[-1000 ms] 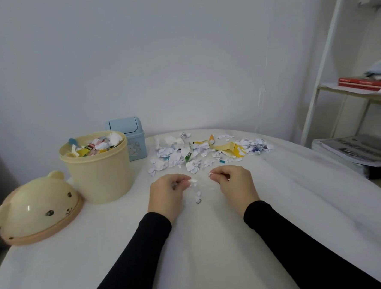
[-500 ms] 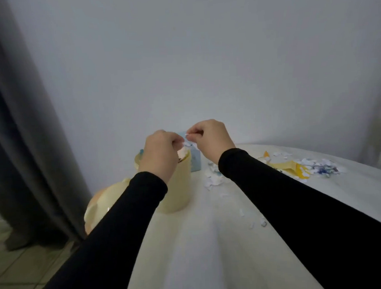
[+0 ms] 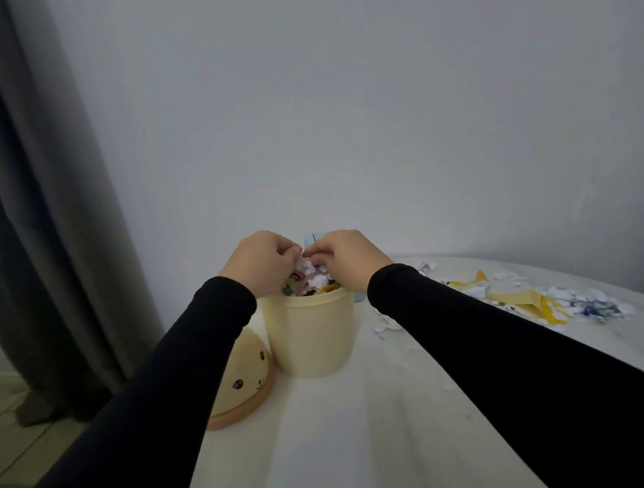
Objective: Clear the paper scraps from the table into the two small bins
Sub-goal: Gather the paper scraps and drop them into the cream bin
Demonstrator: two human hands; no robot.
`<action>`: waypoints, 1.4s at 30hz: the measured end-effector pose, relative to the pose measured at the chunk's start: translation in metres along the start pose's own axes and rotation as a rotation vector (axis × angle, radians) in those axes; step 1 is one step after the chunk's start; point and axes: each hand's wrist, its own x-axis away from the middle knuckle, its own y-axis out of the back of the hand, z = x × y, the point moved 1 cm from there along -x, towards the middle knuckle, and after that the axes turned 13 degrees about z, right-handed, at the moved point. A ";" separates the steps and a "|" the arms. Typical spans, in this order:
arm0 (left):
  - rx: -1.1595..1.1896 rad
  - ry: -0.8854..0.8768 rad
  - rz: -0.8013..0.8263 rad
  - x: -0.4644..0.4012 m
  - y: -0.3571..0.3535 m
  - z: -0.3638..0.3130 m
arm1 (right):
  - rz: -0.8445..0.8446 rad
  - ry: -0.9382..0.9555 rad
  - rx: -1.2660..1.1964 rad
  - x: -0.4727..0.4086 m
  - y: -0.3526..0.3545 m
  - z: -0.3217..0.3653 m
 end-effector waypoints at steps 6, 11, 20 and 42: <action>0.026 -0.047 -0.011 0.011 -0.001 0.001 | -0.044 0.028 0.161 0.003 -0.001 0.000; 0.011 -0.093 -0.066 0.013 0.000 0.000 | -0.082 0.013 0.244 0.011 -0.003 0.005; -0.047 -0.088 -0.068 0.018 0.000 0.005 | -0.118 -0.004 0.442 0.016 -0.002 0.005; -0.101 -0.316 0.190 0.065 -0.201 -0.084 | -0.322 -0.466 0.055 0.205 -0.005 -0.139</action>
